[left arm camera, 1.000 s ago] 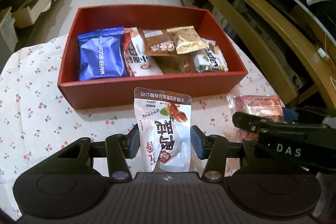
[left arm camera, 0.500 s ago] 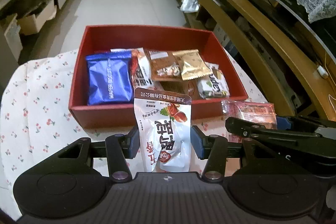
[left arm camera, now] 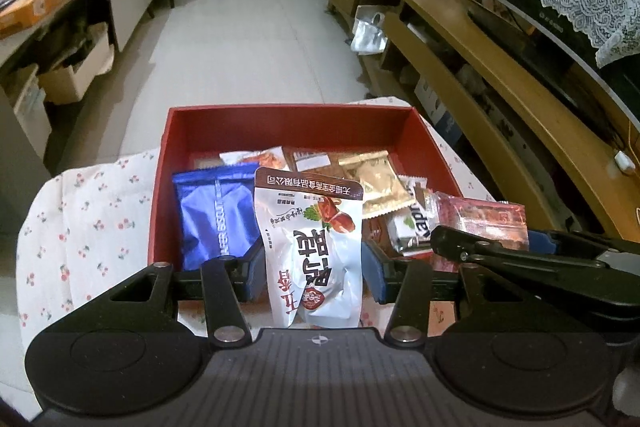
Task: Organize snacks
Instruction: 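Carry the white bag and clear pastry pack over the red box with both grippers, then lower the two snacks into the box and open both grippers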
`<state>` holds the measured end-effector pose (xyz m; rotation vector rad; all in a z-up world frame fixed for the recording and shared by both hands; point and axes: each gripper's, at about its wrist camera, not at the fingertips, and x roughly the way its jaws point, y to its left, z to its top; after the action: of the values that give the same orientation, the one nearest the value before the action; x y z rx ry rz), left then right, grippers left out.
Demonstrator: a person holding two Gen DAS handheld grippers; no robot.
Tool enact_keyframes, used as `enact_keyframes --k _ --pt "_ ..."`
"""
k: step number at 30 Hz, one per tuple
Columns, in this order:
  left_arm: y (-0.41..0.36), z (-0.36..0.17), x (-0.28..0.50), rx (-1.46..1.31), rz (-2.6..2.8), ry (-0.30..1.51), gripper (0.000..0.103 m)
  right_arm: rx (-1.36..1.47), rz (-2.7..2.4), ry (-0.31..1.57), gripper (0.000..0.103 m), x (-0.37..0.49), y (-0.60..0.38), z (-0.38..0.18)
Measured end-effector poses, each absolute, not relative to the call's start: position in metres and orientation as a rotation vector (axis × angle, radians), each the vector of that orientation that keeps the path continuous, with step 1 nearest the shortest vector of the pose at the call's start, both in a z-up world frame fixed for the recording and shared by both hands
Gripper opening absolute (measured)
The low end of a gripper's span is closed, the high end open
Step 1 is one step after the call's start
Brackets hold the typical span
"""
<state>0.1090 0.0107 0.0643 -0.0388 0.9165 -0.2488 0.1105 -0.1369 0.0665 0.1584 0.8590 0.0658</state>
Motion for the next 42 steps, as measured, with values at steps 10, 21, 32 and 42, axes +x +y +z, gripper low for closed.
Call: enact_keyframes --k 10,21,32,42 --pt "0.009 0.066 0.130 -0.036 -0.223 0.901 0.055 0.160 0.046 0.844 0.072 0.133 -0.136 0.066" --pt "0.005 0.059 0.147 -0.012 -0.193 0.901 0.055 0.152 0.032 0.854 0.072 0.154 -0.134 0.057" --pt "0.002 0.050 0.159 0.000 -0.169 0.917 0.055 0.140 0.018 0.872 0.072 0.169 -0.132 0.046" --pt "-0.001 0.043 0.164 0.002 -0.149 0.934 0.055 0.120 0.011 0.885 0.072 0.178 -0.129 0.037"
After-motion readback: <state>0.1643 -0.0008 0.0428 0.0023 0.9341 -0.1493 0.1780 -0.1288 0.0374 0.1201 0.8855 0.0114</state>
